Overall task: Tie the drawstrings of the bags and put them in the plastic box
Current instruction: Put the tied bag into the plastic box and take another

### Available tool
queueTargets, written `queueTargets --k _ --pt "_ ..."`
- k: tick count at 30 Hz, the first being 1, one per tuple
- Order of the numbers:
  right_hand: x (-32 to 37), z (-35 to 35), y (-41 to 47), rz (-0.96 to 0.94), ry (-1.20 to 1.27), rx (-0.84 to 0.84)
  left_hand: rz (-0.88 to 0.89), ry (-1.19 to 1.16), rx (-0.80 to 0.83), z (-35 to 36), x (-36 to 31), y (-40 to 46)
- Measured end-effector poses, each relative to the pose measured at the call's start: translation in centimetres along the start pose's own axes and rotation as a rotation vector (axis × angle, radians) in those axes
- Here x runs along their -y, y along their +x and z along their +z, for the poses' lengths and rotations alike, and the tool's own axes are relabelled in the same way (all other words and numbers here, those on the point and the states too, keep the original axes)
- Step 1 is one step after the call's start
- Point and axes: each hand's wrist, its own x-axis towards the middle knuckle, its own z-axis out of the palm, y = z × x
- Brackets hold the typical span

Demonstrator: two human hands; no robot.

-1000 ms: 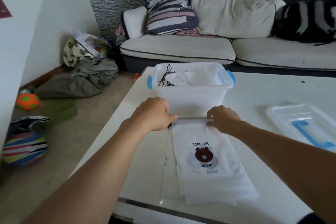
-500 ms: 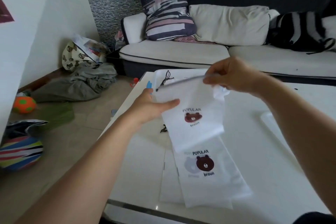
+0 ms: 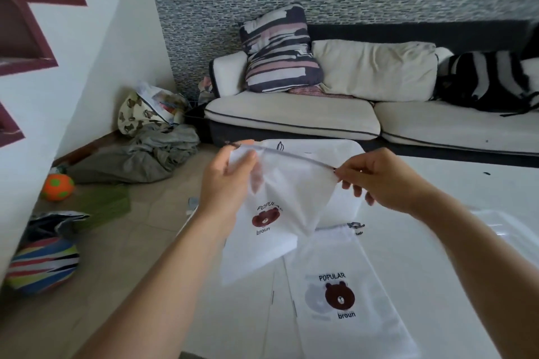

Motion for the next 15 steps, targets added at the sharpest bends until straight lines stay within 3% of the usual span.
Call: queueTargets --k 2,7,9,15 --pt "-0.6 -0.1 0.0 -0.008 0.006 -0.022 -0.032 -0.021 -0.032 -0.4 0.1 0.2" --pt "-0.6 0.3 0.2 0.026 0.364 -0.067 -0.133 -0.116 -0.105 0.1 0.5 0.9" --pt "-0.5 0.4 0.4 0.075 0.531 -0.079 -0.292 -0.335 -0.155 0.3 0.0 1.4" --pt "0.8 0.8 0.4 0.190 1.403 -0.138 -0.440 -0.720 -0.182 0.4 -0.8 1.6"
